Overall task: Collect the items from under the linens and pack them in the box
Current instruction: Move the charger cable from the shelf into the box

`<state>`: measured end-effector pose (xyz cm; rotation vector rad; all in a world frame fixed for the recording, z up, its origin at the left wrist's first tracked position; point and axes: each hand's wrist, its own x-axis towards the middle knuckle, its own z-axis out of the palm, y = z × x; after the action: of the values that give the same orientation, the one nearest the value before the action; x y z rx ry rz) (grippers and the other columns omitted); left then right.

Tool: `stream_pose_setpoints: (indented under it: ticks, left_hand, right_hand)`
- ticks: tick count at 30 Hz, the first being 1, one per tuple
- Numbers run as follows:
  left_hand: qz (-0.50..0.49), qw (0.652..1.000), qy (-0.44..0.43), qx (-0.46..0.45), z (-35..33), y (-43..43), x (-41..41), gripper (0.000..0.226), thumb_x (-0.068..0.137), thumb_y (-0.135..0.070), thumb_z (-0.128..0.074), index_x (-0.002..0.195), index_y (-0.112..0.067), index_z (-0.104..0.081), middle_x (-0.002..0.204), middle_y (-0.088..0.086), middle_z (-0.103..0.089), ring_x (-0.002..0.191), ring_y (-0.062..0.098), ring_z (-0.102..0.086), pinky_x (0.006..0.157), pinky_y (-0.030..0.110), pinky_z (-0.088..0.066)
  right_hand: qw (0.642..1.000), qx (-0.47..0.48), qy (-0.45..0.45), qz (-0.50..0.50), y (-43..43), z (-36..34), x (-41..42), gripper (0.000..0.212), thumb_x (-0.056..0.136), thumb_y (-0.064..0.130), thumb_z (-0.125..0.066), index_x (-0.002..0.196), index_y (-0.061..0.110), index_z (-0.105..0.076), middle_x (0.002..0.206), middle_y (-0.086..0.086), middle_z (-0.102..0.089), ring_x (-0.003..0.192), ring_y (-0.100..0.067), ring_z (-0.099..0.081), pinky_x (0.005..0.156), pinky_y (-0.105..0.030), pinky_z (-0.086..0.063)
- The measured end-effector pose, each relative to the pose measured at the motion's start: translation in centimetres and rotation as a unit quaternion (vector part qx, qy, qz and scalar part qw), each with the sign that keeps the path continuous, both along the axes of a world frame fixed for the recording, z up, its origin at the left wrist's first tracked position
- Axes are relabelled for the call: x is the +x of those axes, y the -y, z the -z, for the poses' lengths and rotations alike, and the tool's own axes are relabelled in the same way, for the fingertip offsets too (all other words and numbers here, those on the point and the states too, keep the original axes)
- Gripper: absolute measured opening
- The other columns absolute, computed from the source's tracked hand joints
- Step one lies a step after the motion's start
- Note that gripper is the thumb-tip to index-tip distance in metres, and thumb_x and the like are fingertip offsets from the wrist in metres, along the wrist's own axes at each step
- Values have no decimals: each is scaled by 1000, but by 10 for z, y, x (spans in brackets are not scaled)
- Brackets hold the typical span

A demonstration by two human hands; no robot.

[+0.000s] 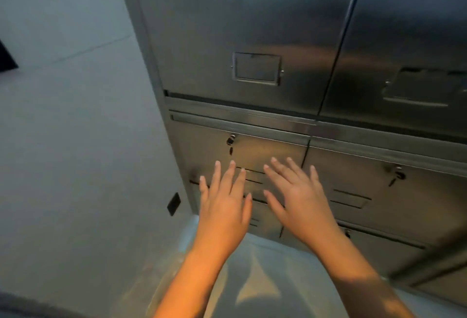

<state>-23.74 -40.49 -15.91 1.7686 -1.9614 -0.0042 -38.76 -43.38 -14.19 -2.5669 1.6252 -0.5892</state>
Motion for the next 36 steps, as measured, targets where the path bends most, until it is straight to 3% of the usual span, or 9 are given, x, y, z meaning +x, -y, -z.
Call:
stream_pose_setpoints:
  ticks: [4, 8, 13, 18, 25, 30, 33, 36]
  left_hand:
    - [89, 996, 0, -21, -14, -2, -62, 50, 97, -31, -39, 145, -18, -28, 155, 3, -16, 143, 23, 5, 107, 40, 14]
    - [178, 983, 4, -42, -26, -6, -136, 51, 97, -29, -40, 145, -17, -28, 154, 4, -18, 144, 23, 0, 108, 39, 11]
    - [269, 961, -13, -59, -34, -23, -254, 50, 96, -28, -42, 144, -19, -29, 154, 4, -19, 144, 22, -3, 108, 40, 10]
    - [340, 938, -21, -62, -36, -54, -387, 51, 97, -33, -36, 145, -24, -23, 156, 1, -12, 144, 19, 2, 107, 38, 13]
    - [420, 905, -41, -54, -38, -93, -533, 51, 98, -32, -36, 146, -24, -22, 156, -1, -13, 142, 13, 6, 107, 36, 14]
    - [444, 893, -41, -53, -39, -88, -597, 51, 97, -30, -39, 145, -22, -26, 155, 2, -19, 144, 18, -2, 109, 37, 10]
    - [452, 890, -36, -51, -37, -73, -627, 50, 95, -28, -44, 143, -19, -33, 152, 5, -27, 143, 22, -10, 109, 40, 5]
    - [460, 887, -12, -48, -31, -48, -656, 51, 96, -30, -41, 144, -20, -29, 153, 4, -24, 143, 20, -7, 109, 39, 6]
  right_hand:
    - [996, -16, -9, 89, -28, -13, -65, 52, 95, 39, -42, 144, 28, -29, 154, 6, -21, 143, -18, -10, 113, -48, 0]
    - [985, -48, 33, 161, -56, -22, -132, 48, 91, 29, -56, 137, 19, -44, 147, -2, -38, 139, -25, -26, 111, -48, -6]
    - [960, -74, 23, 269, -102, -29, -239, 48, 77, 19, -75, 121, 10, -61, 128, -11, -58, 121, -37, -51, 99, -61, -30]
    - [935, -57, 1, 350, -157, -33, -365, 48, 92, 30, -54, 138, 21, -43, 146, 0, -40, 138, -23, -29, 112, -48, -12]
    - [903, -56, -17, 425, -211, -47, -494, 47, 90, 30, -57, 135, 19, -47, 142, -3, -45, 135, -25, -36, 110, -50, -18]
    - [887, -59, -13, 458, -220, -45, -552, 46, 90, 29, -59, 134, 17, -49, 140, -4, -47, 133, -26, -38, 109, -51, -19]
    - [883, -45, -16, 468, -208, -40, -579, 47, 93, 31, -53, 137, 20, -44, 145, -1, -41, 137, -23, -32, 111, -48, -16]
    - [879, -26, -17, 476, -187, -31, -607, 49, 95, 37, -44, 142, 26, -35, 149, 5, -33, 140, -18, -23, 113, -44, -11]
